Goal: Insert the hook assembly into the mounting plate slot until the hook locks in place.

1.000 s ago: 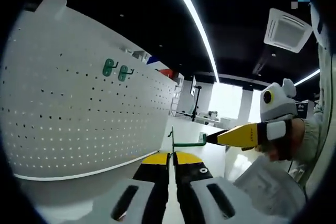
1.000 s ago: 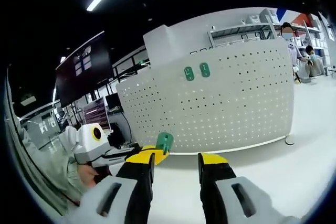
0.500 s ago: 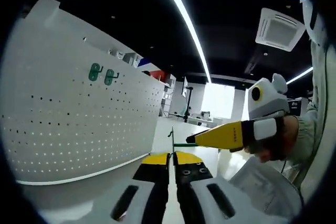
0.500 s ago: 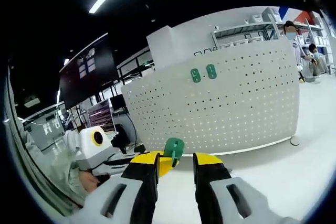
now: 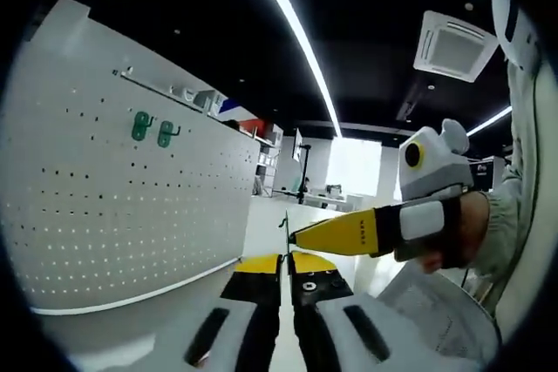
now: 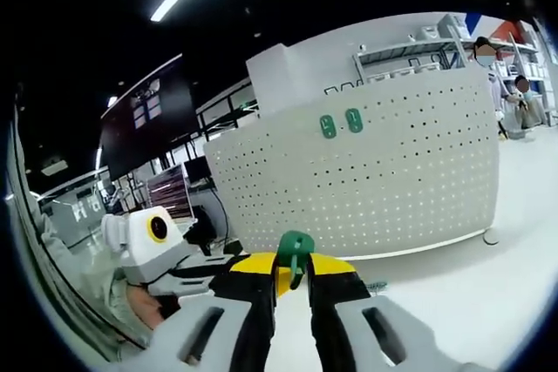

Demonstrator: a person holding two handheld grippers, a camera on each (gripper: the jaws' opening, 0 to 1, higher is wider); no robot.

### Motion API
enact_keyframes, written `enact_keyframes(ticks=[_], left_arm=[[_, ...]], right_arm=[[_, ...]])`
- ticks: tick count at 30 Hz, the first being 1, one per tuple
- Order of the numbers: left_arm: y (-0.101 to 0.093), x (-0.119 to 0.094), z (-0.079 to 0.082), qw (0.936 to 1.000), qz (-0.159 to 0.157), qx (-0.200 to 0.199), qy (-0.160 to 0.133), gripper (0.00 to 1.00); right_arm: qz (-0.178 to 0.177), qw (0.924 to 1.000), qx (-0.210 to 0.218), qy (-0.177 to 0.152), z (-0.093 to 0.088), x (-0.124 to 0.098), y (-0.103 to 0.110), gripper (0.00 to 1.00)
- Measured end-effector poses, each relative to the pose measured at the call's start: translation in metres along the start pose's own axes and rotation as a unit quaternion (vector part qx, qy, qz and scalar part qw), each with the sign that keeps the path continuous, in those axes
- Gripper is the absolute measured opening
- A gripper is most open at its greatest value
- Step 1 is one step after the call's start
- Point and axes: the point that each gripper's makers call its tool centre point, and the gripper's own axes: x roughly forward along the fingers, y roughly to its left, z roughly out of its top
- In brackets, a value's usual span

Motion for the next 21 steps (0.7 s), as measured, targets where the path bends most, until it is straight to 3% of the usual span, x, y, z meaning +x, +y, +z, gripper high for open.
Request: enact_keyframes(ticks=[14, 18, 21], left_arm=[[-0.0021, 0.0002, -0.0014, 0.9996, 0.018, 0.019, 0.003, 0.03], [-0.0021, 0.0007, -0.0002, 0.9993, 0.027, 0.027, 0.003, 0.03], [-0.0015, 0.0005, 0.0019, 0.9992, 0.029, 0.027, -0.002, 0.03]], right_arm=[[-0.008, 0.9999, -0.008, -0.006, -0.0010, -0.0019, -0.0017, 0.03], [-0.004, 0.9982, -0.059, -0.010, 0.0013, -0.0016, 0.0055, 0.01], [-0.004, 0.9977, -0.066, -0.013, 0.0029, -0.0015, 0.0055, 0.01]])
